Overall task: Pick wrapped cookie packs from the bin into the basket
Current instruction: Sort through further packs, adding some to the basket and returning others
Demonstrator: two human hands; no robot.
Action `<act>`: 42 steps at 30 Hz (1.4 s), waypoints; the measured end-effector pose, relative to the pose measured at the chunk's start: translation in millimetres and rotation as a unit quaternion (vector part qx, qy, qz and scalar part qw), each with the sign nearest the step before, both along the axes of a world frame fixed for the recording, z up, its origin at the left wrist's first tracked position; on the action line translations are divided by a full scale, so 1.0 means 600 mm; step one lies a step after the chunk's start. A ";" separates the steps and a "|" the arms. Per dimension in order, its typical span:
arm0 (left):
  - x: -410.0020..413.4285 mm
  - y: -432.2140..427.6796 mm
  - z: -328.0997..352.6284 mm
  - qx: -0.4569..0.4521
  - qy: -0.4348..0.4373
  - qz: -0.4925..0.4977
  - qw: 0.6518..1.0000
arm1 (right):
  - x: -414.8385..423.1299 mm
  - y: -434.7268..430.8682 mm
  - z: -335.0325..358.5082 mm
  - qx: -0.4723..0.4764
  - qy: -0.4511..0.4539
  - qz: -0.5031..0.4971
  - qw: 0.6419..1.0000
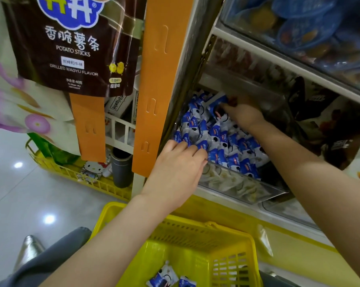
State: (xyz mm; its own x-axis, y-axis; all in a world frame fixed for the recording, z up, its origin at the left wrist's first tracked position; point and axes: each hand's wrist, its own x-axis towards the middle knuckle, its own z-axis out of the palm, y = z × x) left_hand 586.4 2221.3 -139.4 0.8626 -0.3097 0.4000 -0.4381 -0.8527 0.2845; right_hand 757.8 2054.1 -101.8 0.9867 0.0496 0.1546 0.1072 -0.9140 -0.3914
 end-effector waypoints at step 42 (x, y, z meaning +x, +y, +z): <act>-0.107 -0.053 -0.062 -0.495 0.422 0.050 0.758 | -0.409 -0.011 -0.143 0.337 -0.012 0.019 0.941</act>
